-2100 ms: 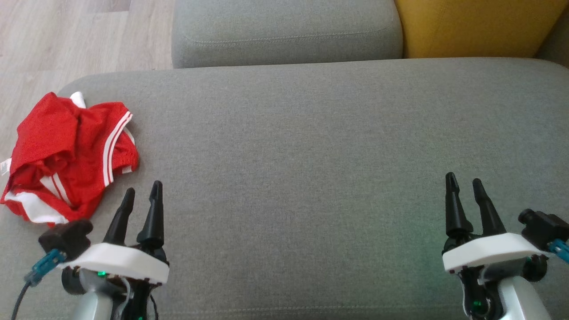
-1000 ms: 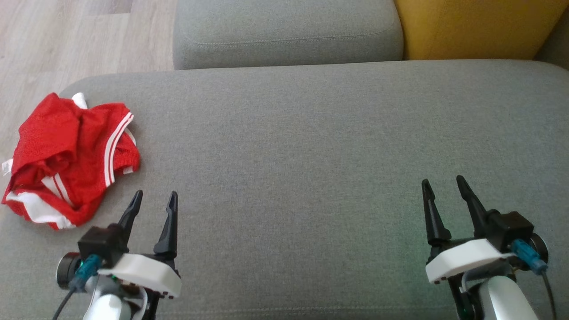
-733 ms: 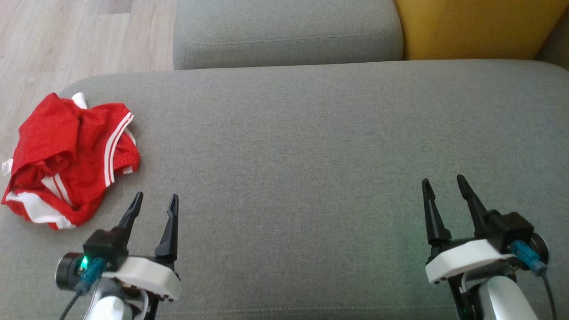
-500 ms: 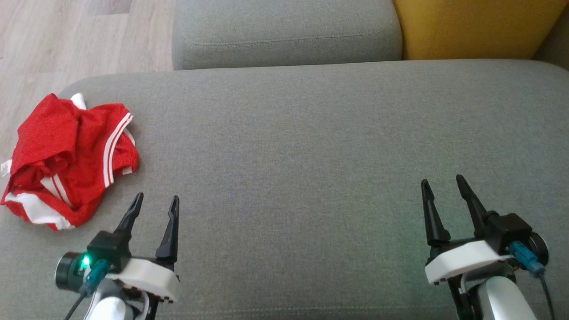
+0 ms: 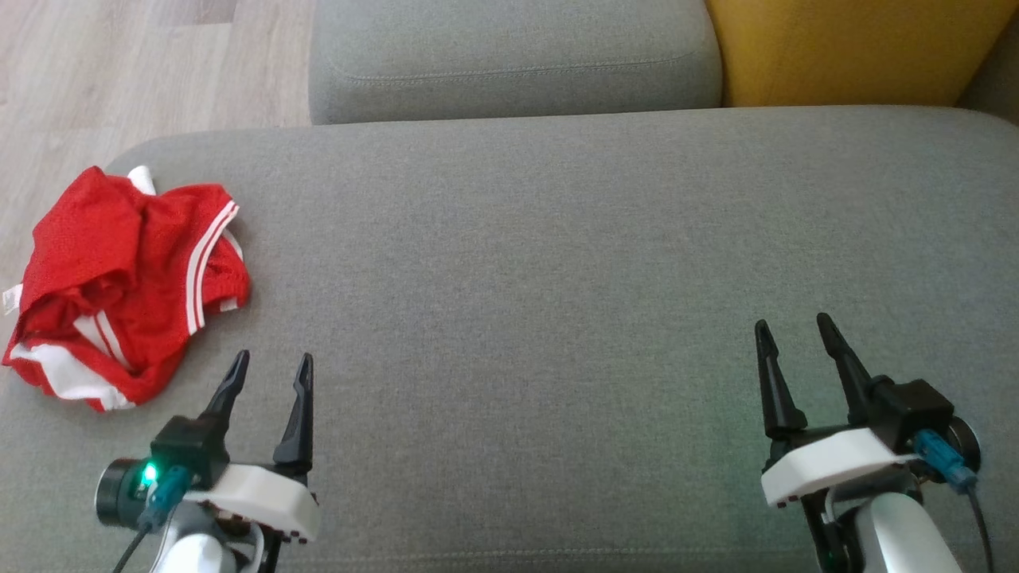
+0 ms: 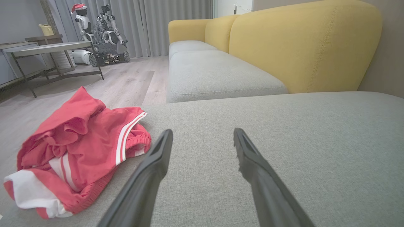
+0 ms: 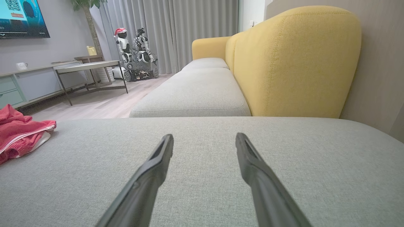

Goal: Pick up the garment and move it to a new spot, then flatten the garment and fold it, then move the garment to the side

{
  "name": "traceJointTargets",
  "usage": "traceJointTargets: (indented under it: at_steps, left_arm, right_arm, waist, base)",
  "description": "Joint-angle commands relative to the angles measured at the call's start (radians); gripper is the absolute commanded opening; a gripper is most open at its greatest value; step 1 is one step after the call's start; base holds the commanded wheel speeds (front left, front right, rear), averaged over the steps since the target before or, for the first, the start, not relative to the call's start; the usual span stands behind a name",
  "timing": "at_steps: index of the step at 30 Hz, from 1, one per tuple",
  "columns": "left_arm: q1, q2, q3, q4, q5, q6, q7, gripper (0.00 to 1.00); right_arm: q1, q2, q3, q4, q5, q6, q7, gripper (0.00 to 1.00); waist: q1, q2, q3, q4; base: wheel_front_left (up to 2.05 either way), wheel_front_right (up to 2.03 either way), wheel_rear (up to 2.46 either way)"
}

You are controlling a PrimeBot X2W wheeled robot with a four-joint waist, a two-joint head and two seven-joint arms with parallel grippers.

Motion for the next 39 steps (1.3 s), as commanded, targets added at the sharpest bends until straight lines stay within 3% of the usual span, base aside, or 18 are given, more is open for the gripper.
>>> traceJointTargets:
  at_steps: [1, 11, 17, 31, 39]
  left_arm:
    - [-0.045, 0.007, 0.039, -0.027, 0.001, -0.004, -0.012, 1.0]
    - [-0.048, 0.003, 0.046, -0.026, 0.005, -0.008, -0.012, 1.0]
    - [-0.058, -0.003, 0.066, -0.029, -0.002, -0.001, -0.012, 1.0]
    - [-0.076, 0.014, 0.136, -0.027, -0.016, 0.016, -0.012, 1.0]
    - [-0.058, 0.03, 0.173, -0.036, -0.021, 0.024, -0.012, 1.0]
  right_arm:
    - [-0.054, -0.002, 0.021, -0.029, 0.005, -0.001, -0.011, 1.0]
    - [-0.054, -0.002, 0.012, -0.028, 0.005, -0.001, -0.012, 1.0]
    - [-0.049, -0.002, 0.02, -0.04, 0.016, -0.001, -0.006, 1.0]
    - [-0.024, -0.002, 0.058, -0.108, 0.045, -0.001, 0.024, 1.0]
    - [-0.011, -0.002, 0.063, -0.123, 0.062, -0.001, 0.03, 1.0]
  waist:
    - [0.0, 0.0, 0.0, 0.001]
    - [0.0, 0.0, 0.004, 0.014]
    - [0.0, 0.0, 0.005, 0.056]
    - [0.0, 0.0, 0.005, 0.286]
    - [0.0, 0.0, -0.001, 0.38]
  base:
    - [0.0, 0.0, 0.0]
    - [0.0, 0.0, 0.0]
    - [0.0, 0.0, 0.0]
    - [0.0, 0.0, 0.0]
    - [0.0, 0.0, 0.0]
